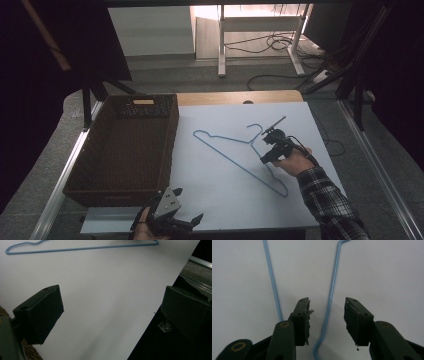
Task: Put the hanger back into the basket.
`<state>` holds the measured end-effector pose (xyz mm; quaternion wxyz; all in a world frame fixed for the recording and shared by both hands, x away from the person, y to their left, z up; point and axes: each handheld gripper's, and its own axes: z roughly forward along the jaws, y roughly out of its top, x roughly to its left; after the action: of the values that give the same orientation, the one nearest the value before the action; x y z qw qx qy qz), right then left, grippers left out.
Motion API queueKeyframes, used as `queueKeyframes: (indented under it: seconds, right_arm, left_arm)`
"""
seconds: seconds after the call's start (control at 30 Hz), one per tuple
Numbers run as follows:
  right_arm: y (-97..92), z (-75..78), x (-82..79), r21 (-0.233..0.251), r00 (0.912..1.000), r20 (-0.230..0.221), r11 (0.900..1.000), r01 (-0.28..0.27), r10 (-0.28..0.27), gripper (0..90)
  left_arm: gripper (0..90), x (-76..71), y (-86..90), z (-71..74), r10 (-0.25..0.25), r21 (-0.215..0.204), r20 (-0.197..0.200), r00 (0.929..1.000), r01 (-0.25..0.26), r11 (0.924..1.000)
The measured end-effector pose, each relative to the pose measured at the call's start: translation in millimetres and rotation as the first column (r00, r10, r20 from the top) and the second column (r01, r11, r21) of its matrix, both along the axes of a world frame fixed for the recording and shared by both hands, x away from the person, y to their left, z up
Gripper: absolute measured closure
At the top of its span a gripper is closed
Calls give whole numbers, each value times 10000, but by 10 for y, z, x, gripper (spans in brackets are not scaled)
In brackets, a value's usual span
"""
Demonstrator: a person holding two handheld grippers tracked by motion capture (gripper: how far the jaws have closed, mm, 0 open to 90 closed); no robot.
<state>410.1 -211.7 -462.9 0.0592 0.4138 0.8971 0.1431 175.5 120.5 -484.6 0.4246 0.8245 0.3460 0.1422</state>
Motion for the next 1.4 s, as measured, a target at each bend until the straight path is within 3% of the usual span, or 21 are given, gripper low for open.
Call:
queueKeyframes:
  seconds: [0.17,0.5,1.07,1.2,1.23,1.4]
  right_arm:
    - [120,-25,144,-589,9996,-266,9982,-127,111,690]
    - [301,-100,352,-1521,9968,-769,9877,-351,235,760]
    - [415,-252,509,-2032,9903,-1390,9787,-296,11,785]
    - [448,-276,542,-2203,9864,-1623,9754,-102,-264,814]
    - [457,-276,565,-2203,9813,-1845,9753,133,-551,841]
    - [485,-277,582,-2379,9768,-1957,9705,390,-872,877]
  left_arm:
    - [44,-4,3,3,-15,23,19,10000,15,10000]
    - [45,-6,0,1,-38,52,4,10000,38,10000]
    - [45,-10,4,1,-33,96,6,10000,33,9999]
    - [46,-11,3,1,-35,89,16,10000,35,10000]
    - [46,-12,3,1,-36,89,15,10000,36,10000]
    - [46,-18,7,6,-41,69,37,10000,41,10000]
